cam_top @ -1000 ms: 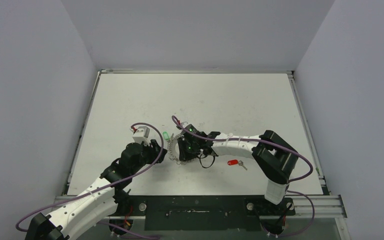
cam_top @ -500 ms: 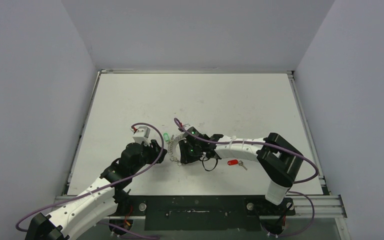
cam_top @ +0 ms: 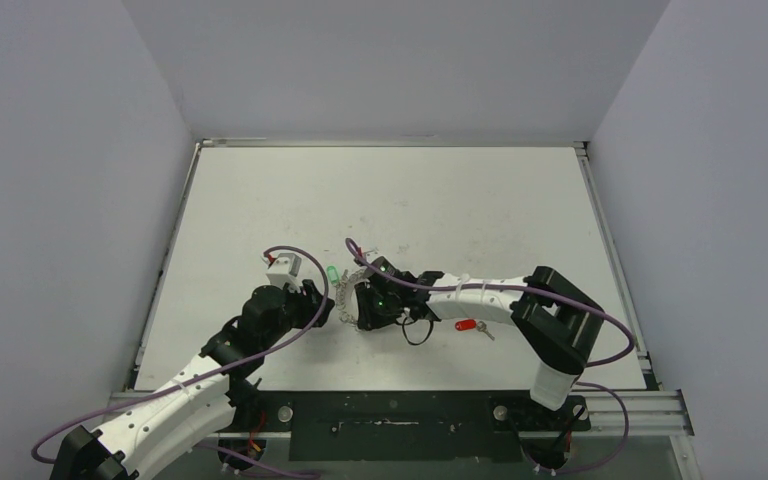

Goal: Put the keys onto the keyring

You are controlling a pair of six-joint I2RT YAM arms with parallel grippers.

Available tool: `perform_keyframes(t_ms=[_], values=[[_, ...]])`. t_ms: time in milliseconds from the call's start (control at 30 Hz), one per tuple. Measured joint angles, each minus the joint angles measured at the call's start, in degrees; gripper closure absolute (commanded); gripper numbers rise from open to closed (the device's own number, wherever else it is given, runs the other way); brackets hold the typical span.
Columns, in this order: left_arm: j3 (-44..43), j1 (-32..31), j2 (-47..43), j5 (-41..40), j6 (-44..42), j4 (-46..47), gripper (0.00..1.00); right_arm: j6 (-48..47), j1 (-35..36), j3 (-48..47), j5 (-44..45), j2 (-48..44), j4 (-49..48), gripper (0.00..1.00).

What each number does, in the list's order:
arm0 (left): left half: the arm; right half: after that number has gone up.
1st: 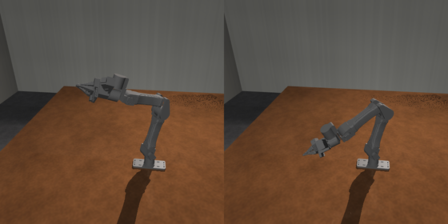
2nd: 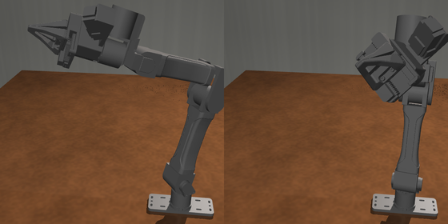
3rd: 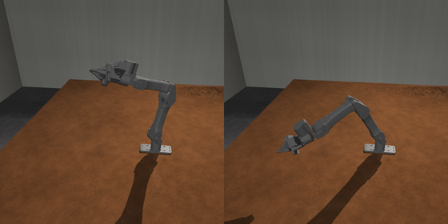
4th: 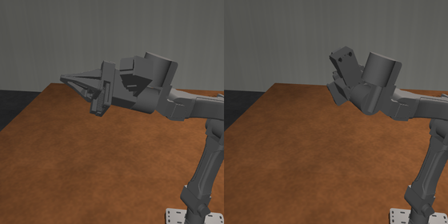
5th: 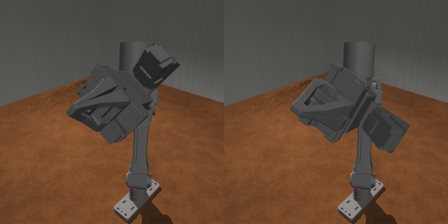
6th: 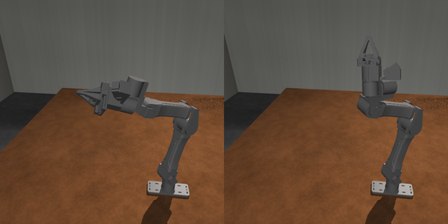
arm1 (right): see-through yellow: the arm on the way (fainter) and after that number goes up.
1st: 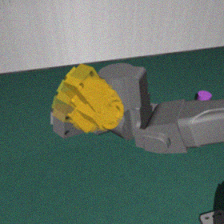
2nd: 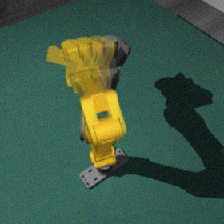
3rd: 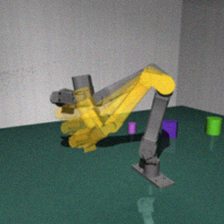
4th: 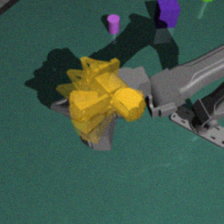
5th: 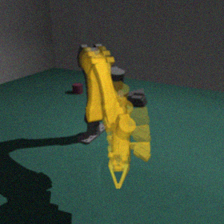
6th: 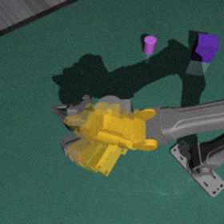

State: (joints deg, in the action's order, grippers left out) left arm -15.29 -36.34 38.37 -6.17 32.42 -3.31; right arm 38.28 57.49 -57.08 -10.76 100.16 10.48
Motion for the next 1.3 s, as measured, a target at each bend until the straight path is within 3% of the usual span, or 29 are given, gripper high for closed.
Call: perform_keyframes(t_ms=[500,1300], values=[[0.0,0.0,-0.3,0.0,-0.4,-0.4,0.54,-0.3,2.1,0.9,3.1,0.0,1.0,0.62],[0.0,0.0,-0.6,0.2,-0.5,-0.8,0.54,-6.1,8.7,-6.8,20.3,4.3,10.4,0.69]])
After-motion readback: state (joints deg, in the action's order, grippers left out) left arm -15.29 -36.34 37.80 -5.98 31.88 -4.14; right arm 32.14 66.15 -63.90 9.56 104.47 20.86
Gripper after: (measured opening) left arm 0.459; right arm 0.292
